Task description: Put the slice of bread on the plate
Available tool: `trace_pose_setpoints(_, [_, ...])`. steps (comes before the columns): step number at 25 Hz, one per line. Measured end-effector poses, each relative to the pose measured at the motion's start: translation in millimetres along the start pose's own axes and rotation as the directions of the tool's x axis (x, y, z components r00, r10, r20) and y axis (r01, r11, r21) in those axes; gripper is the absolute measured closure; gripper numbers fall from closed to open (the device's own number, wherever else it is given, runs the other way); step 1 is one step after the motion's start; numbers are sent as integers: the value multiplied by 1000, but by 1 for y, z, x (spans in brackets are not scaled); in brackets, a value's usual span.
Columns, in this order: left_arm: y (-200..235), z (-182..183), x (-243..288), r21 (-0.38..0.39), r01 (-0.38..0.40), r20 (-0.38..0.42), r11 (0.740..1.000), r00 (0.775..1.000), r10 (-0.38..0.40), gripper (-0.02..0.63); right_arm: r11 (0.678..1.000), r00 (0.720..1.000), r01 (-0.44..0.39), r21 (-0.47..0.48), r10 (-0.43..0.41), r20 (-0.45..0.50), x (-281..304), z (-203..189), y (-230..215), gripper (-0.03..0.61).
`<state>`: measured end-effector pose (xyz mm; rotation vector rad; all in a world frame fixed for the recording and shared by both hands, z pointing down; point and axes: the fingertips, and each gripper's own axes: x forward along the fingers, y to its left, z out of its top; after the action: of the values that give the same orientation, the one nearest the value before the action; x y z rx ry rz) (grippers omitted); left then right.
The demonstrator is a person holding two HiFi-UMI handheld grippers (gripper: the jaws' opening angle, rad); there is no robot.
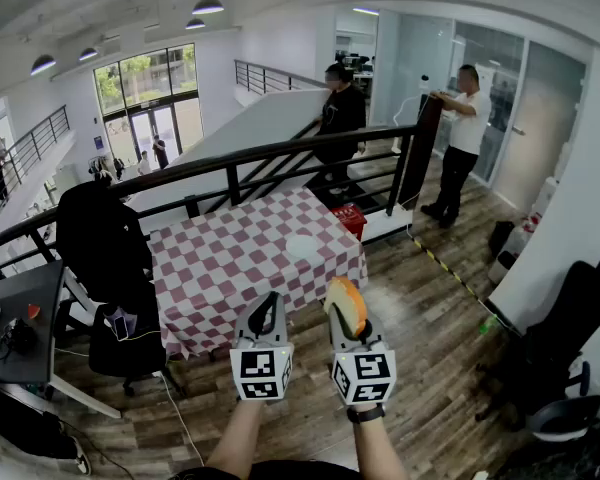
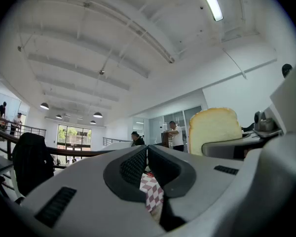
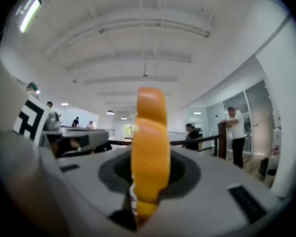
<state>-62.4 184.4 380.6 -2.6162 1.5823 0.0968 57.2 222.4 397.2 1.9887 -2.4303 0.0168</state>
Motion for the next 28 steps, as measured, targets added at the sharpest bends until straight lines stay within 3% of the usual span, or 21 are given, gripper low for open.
trace_pose_setpoints(3, [-13, -2, 1, -23, 1, -11, 1000, 1000, -2, 594, 999, 1000, 13, -36, -13, 1, -12, 2, -9, 479])
trace_pose_setpoints(7, [-36, -15, 1, -35, 14, -38, 999, 999, -15, 594, 994, 996, 89, -57, -90, -3, -32, -14, -29, 479])
trace_pose_setpoints(13, [-66, -32, -7, 43, 32, -69, 999, 997, -29, 594, 986, 985, 162, -27, -163, -48, -52, -40, -59, 479])
trace_pose_setpoints(17, [-60, -39, -8, 82, 49, -99, 995, 994, -41, 594, 991, 991, 132, 0, -132, -34, -40, -42, -55, 479])
trace_pose_setpoints(23, [-48, -56, 21, 72, 70, -122, 995, 991, -61, 595, 996, 995, 80, 30, -78, -69, -4, -61, -54, 479])
trace_pose_setpoints(28, [-48, -82, 92, 10, 176, -122, 984, 977, -173, 595, 996, 991, 92, 1, -91, -101, 51, -78, -78, 479])
